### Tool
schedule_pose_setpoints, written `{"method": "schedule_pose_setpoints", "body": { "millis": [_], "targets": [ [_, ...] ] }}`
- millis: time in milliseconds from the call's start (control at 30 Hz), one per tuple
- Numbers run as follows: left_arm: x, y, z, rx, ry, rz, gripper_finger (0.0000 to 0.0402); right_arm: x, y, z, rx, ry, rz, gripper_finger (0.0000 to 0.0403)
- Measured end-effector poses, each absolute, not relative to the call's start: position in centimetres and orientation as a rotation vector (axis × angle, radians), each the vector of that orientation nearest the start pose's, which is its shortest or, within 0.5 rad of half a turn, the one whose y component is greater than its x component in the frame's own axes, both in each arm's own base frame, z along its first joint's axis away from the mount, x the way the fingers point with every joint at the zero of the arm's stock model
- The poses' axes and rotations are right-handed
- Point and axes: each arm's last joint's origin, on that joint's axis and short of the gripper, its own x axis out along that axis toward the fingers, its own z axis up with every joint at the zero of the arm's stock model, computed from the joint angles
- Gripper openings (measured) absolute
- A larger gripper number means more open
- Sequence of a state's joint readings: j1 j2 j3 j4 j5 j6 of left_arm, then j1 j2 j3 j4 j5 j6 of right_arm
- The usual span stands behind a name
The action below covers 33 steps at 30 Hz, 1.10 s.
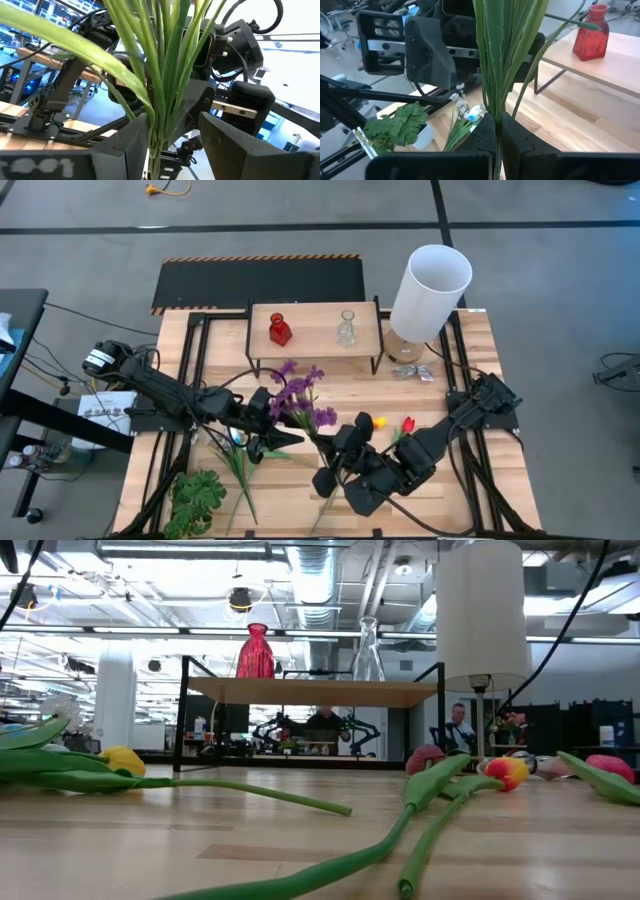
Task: Pick and place flowers into a vace then onto a shelf
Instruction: Put the violet flowers into the red vase on the shelf
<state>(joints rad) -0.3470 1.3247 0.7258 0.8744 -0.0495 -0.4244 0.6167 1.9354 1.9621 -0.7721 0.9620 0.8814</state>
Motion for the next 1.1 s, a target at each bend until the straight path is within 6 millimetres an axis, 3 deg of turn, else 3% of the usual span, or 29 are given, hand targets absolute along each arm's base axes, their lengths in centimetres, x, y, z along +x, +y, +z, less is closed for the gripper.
{"method": "schedule_pose_setpoints", "body": {
  "millis": [300, 800, 1100],
  "targets": [
    [26.84, -9.46, 29.82, -0.463, -0.219, -0.332, 0.0159, 35.97, 21.95, 35.95, 0.347, 0.352, -0.498, 0.0000],
    [26.91, -9.40, 29.67, -0.474, -0.205, -0.310, 0.0071, 36.33, 21.48, 35.89, 0.361, 0.374, -0.484, 0.0002],
    [26.92, -9.40, 29.64, -0.463, -0.204, -0.304, 0.0020, 36.33, 21.50, 35.86, 0.373, 0.383, -0.474, 0.0065]
  ]
}}
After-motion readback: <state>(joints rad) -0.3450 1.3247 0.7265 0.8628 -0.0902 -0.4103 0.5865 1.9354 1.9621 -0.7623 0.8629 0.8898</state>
